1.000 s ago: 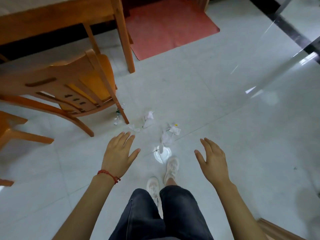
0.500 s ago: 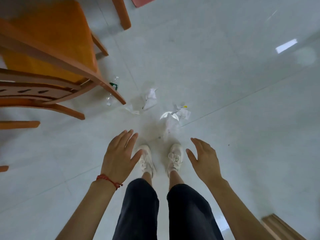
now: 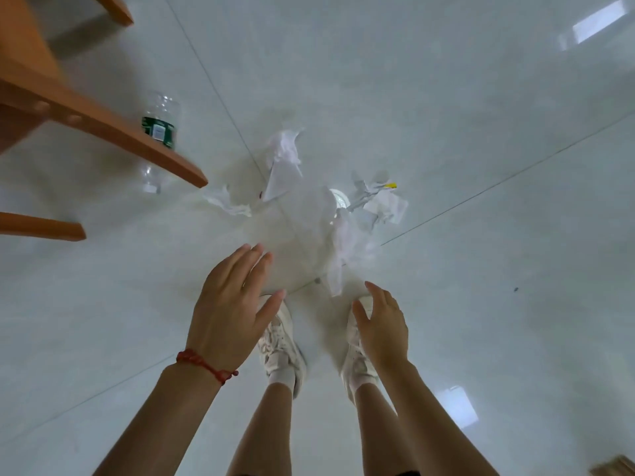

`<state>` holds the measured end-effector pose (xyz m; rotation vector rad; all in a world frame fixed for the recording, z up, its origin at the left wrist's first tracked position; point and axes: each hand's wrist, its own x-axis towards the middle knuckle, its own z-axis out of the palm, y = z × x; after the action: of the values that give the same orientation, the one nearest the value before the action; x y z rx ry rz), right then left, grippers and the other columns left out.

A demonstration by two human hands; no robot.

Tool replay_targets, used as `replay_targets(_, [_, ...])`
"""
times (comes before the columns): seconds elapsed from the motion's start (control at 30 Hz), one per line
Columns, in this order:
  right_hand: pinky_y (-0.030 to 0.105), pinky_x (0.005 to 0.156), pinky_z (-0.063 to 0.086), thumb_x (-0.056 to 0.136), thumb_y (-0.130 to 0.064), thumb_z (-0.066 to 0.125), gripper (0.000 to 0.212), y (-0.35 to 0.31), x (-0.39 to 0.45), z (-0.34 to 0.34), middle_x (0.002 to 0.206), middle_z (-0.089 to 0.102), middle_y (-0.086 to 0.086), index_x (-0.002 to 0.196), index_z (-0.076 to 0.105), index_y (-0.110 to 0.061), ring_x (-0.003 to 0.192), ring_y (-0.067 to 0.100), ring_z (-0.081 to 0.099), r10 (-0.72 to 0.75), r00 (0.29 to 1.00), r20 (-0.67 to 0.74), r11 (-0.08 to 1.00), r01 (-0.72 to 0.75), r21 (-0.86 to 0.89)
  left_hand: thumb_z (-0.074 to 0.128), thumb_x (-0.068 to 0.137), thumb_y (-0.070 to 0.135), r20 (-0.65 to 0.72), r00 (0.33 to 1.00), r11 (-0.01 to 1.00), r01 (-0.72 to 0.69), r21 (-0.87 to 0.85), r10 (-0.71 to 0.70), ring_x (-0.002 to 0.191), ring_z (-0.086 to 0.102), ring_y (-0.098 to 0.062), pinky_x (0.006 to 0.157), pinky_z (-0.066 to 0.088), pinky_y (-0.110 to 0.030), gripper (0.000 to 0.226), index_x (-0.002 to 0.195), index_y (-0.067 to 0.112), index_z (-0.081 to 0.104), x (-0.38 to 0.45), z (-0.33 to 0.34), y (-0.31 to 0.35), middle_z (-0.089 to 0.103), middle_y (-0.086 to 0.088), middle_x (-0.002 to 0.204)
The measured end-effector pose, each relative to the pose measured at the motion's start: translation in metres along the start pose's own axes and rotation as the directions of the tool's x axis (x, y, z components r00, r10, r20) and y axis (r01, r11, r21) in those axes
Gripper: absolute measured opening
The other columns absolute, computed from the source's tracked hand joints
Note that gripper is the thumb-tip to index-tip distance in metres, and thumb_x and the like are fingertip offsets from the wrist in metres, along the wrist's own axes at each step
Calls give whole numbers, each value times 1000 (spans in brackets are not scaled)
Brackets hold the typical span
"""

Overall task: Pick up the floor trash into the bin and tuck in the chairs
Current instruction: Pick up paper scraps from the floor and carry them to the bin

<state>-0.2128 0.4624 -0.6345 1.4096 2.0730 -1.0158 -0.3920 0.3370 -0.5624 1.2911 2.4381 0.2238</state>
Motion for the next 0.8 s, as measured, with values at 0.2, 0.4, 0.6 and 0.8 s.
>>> replay_targets(0.2, [36, 95, 38, 89, -44, 52, 57, 31, 67, 90, 134, 49, 7, 136, 40, -15, 120, 23, 46, 128, 992, 24, 985, -130, 118, 32, 95, 39, 17, 1000, 999, -23, 46, 22, 114, 52, -34, 99, 32, -34, 55, 118, -4, 57, 8, 90, -43, 59, -21, 120])
replay_targets(0.4, [33, 90, 40, 84, -34, 63, 57, 39, 105, 148, 126, 57, 11, 133, 42, -11, 115, 26, 52, 336, 939, 67, 871, -337, 357, 39, 91, 36, 62, 998, 997, -32, 77, 28, 113, 54, -34, 97, 35, -35, 50, 117, -3, 58, -2, 144, -61, 60, -20, 119])
replay_targets(0.6, [16, 56, 30, 84, -13, 55, 20, 40, 103, 153, 87, 70, 12, 97, 67, -5, 85, 28, 61, 384, 918, -100, 853, -312, 418, 42, 89, 34, 83, 996, 997, -37, 67, 32, 112, 54, -33, 96, 38, -37, 49, 116, -2, 59, -12, 152, -55, 61, -19, 118])
replay_targets(0.8, [12, 53, 34, 85, -13, 56, 13, 30, 73, 105, 75, 68, 5, 88, 68, -9, 70, 17, 58, 331, 929, -166, 843, -211, 495, 42, 89, 35, 90, 994, 997, -61, 47, 57, 113, 54, -33, 96, 37, -37, 49, 117, -2, 59, -5, 121, -33, 61, -19, 119])
